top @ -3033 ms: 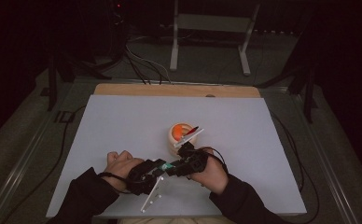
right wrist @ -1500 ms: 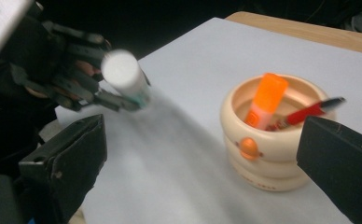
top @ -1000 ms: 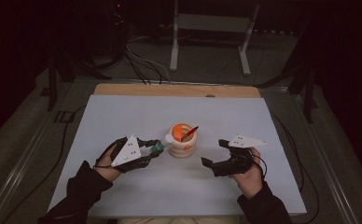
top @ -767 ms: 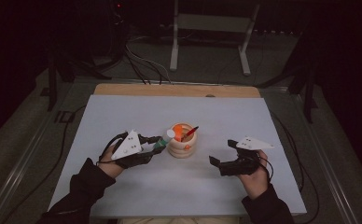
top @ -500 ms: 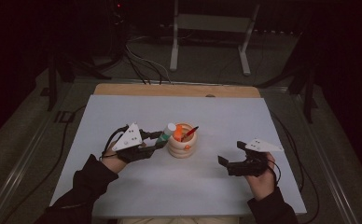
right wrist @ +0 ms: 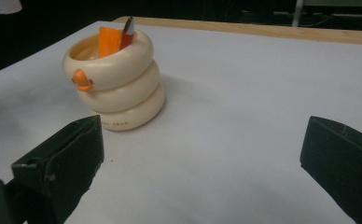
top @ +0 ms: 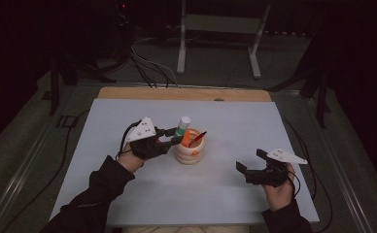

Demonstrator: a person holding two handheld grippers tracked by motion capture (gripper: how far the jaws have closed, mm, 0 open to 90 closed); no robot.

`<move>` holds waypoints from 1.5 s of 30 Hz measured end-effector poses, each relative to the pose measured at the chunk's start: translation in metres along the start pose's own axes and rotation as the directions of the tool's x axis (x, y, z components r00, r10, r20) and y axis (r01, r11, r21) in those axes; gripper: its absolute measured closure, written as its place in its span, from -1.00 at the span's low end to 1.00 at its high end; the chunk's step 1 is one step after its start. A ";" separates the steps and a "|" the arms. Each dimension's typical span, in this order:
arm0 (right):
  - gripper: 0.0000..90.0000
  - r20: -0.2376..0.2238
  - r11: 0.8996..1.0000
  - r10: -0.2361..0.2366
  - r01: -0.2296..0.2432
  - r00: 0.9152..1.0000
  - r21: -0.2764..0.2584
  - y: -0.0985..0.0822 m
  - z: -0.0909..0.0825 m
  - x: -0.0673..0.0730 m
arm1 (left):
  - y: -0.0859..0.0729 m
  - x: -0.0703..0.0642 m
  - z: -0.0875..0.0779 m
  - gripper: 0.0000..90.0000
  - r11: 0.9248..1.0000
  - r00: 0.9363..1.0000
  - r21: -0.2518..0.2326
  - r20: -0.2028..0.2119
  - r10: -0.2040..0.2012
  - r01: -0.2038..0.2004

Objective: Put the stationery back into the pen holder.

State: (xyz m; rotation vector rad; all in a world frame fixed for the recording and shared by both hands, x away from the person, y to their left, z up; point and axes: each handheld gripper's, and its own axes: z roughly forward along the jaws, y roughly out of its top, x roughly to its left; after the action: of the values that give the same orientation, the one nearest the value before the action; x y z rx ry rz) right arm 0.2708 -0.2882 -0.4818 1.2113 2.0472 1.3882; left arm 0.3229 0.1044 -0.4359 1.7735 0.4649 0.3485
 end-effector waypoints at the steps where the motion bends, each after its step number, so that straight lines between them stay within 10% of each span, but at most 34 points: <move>1: -1.00 0.003 1.000 -0.002 0.002 1.000 -0.002 0.000 0.000 0.000 | 0.000 0.001 0.003 0.50 1.000 1.000 -0.007 0.003 -0.015 0.015; 25: -1.00 0.009 1.000 -0.004 0.004 1.000 -0.016 -0.001 0.000 0.001 | -0.020 0.000 0.045 0.49 0.970 0.970 -0.061 -0.050 -0.238 0.234; 35: -1.00 0.005 1.000 -0.004 0.004 1.000 -0.004 -0.002 0.002 0.002 | -0.033 -0.002 0.056 0.49 0.957 0.954 -0.046 -0.081 -0.290 0.287; 45: -1.00 -0.003 1.000 0.002 -0.002 1.000 0.002 -0.002 0.002 0.001 | -0.036 -0.008 0.067 0.49 0.958 0.952 0.023 -0.118 -0.283 0.287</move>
State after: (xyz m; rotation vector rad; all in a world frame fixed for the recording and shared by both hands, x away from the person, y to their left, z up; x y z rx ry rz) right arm 0.2706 -0.2865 -0.4847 1.2129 2.0506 1.3903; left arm 0.3427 0.0518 -0.4876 1.7007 0.8044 0.2372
